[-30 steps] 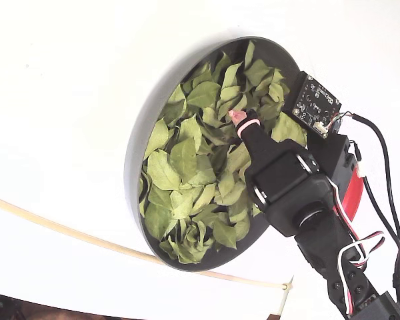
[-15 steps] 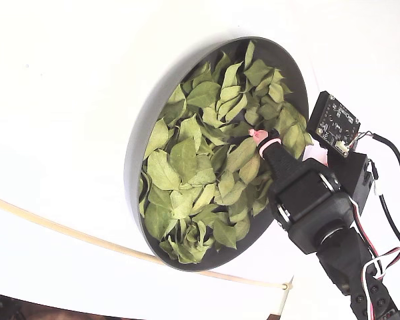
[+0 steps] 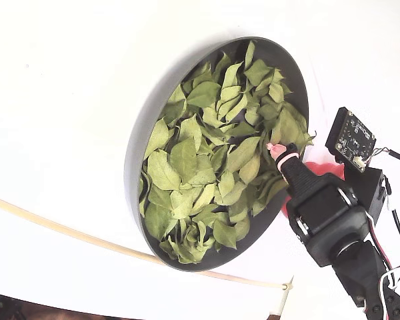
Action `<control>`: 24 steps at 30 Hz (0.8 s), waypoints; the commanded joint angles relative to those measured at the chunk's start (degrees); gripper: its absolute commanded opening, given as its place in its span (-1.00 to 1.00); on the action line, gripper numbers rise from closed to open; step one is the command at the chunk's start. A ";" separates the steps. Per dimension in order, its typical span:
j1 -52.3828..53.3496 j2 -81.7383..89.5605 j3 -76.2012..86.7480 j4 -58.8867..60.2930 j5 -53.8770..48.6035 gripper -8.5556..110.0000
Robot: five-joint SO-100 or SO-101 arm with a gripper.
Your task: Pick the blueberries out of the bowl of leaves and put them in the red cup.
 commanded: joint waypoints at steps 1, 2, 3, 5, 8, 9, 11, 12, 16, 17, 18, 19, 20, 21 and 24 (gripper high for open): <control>1.49 7.21 -0.79 0.44 -0.26 -0.70; 1.67 7.56 -0.70 0.70 -0.26 -0.70; 1.85 7.91 -0.44 0.88 -0.35 -0.70; 2.29 8.61 -0.09 1.05 -0.44 -0.70; 2.99 9.93 0.18 2.11 -0.44 -0.70; 3.25 10.28 0.26 2.29 -0.53 -0.70; 3.96 11.25 0.35 2.99 -0.44 -0.70; 4.22 11.78 0.44 3.43 -0.44 -0.70; 5.10 13.54 1.23 4.31 -0.62 -0.70; 5.45 13.97 1.49 4.31 -0.62 -0.70; 5.62 14.41 1.67 4.48 -0.62 -0.70; 5.89 14.85 1.76 4.92 -0.62 -0.70; 6.06 15.21 1.76 5.27 -0.62 -0.70; 6.24 15.56 1.85 5.54 -0.70 -0.70; 6.94 16.44 2.02 6.06 -0.70 -0.70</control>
